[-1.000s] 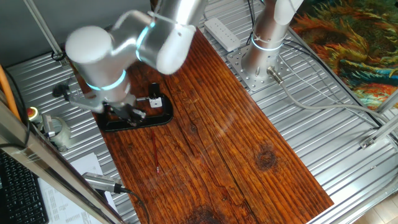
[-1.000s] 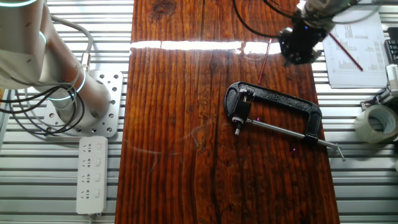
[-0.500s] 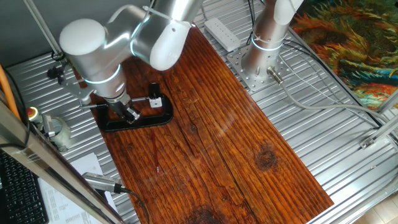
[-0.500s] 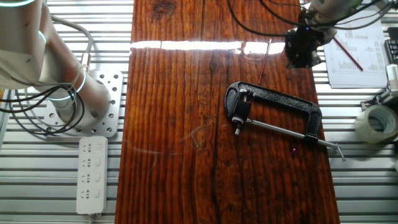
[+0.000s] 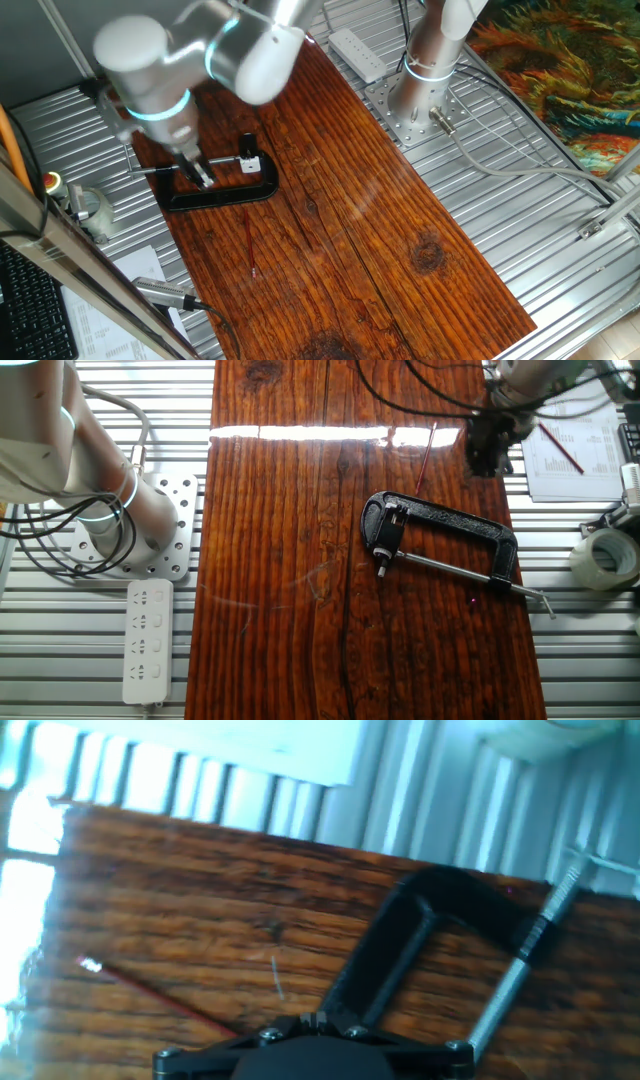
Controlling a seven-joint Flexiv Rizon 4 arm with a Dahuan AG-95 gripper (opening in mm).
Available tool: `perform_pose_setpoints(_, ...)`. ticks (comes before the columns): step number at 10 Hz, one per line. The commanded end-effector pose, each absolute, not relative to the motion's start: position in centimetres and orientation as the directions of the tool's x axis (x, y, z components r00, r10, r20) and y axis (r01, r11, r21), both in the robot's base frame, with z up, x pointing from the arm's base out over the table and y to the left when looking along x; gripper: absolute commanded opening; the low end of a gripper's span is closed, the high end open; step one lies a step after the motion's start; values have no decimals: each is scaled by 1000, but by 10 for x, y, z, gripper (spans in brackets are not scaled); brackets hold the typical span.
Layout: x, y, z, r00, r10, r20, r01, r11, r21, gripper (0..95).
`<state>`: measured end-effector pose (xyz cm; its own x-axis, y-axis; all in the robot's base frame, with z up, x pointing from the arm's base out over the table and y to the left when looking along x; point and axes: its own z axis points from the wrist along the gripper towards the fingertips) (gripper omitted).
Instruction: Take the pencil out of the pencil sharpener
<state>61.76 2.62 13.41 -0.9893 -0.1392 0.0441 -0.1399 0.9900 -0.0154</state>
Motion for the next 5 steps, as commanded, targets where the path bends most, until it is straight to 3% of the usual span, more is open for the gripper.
perform_pose_setpoints(1, 615, -14, 154, -990, -131, 47, -131, 991, 6, 0)
perform_pose_setpoints(5, 600, -45, 165, -989, -133, 59, -132, 991, 23, 0)
